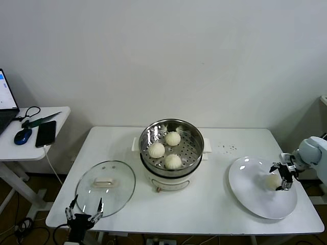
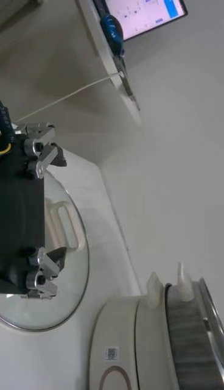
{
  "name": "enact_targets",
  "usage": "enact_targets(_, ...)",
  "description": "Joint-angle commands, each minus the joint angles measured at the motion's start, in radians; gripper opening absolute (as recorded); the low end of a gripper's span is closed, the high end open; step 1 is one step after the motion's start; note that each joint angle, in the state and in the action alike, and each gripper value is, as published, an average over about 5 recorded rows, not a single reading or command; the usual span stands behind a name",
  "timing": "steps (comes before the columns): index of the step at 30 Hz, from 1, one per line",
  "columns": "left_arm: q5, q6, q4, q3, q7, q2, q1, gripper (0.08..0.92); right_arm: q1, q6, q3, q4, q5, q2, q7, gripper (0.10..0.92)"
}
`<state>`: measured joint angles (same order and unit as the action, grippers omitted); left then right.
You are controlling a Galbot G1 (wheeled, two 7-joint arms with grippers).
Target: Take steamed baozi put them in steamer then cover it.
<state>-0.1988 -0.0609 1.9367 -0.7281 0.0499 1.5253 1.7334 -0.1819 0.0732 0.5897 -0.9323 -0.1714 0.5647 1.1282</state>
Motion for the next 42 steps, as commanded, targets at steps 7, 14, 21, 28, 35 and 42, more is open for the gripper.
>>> enact_targets(7, -0.003, 0.0, -0.001, 0.003, -0.001, 0.0, 0.003, 0.823, 0.038, 0.007, 0.04, 0.031, -0.004, 0.014, 0.024, 0.743)
enact_targets(14, -0.003, -0.002, 0.0, 0.003, -0.001, 0.0, 0.005, 0.823, 0.067, -0.007, 0.07, 0.026, 0.053, 0.01, 0.029, 0.676)
enact_targets(21, -0.003, -0.003, 0.004, 0.007, -0.001, -0.001, 0.006, 0.823, 0.307, -0.072, 0.319, -0.036, 0.271, -0.016, 0.026, 0.662)
enact_targets(28, 0.0, -0.007, 0.007, 0.024, 0.0, -0.003, 0.003, 0.823, 0.738, -0.154, 0.728, -0.098, 0.577, 0.063, 0.012, 0.662)
enact_targets(35, -0.011, -0.006, 0.018, 0.049, 0.002, -0.009, 0.004, 0.823, 1.008, -0.236, 0.968, -0.18, 0.86, 0.252, -0.034, 0.662)
enact_targets(42, -0.037, -0.007, 0.024, 0.078, 0.002, -0.01, -0.003, 0.823, 1.105, -0.289, 1.102, -0.21, 1.107, 0.422, -0.088, 0.662)
